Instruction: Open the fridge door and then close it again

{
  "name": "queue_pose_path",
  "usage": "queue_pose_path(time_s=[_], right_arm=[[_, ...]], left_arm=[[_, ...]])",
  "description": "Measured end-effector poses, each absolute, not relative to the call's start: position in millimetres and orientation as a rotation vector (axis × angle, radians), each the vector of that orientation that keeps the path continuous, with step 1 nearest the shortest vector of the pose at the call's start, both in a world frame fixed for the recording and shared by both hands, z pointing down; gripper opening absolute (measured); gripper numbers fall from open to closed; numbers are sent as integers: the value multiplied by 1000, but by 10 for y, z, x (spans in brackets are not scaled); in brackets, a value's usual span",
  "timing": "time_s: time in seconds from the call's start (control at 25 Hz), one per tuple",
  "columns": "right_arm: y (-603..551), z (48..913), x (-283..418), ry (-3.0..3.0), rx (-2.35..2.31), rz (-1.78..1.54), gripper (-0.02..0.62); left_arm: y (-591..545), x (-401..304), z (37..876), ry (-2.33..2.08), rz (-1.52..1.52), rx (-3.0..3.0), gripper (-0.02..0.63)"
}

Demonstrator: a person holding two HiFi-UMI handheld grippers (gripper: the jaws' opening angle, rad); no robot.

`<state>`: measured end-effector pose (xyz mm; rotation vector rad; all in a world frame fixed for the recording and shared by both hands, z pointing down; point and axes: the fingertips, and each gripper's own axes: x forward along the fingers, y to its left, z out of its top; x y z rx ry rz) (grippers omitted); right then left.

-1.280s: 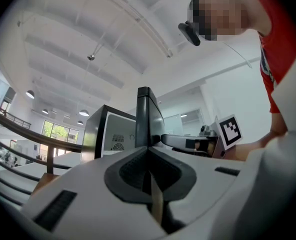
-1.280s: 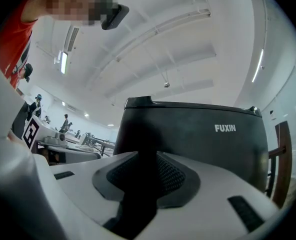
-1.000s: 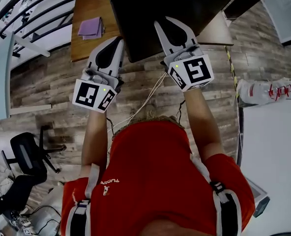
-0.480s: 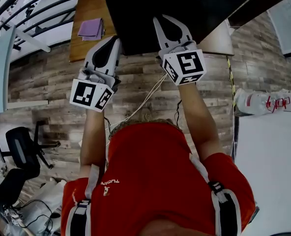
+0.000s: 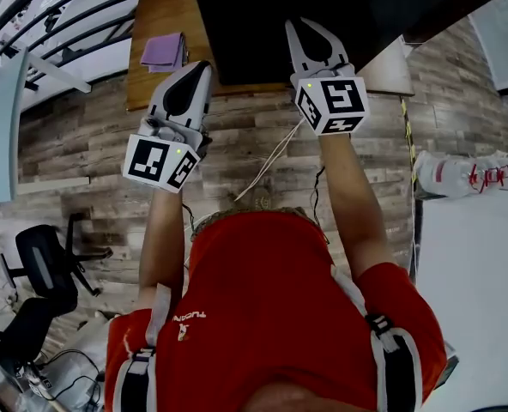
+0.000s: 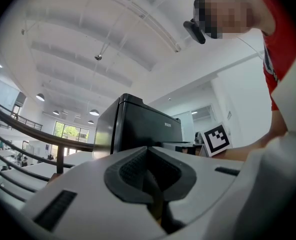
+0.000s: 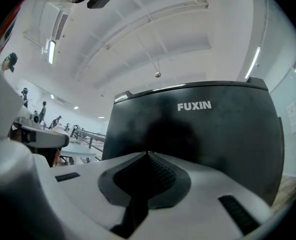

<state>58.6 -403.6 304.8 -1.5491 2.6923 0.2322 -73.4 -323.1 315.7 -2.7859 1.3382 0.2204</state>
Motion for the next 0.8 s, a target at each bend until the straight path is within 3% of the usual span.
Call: queue_pose_path(time_s=[0.8], right_arm=[[-3381,3048,225,2812,-1309,290,28]], left_arm=[[-3163,-622,3105,1243,221,-2830,9]])
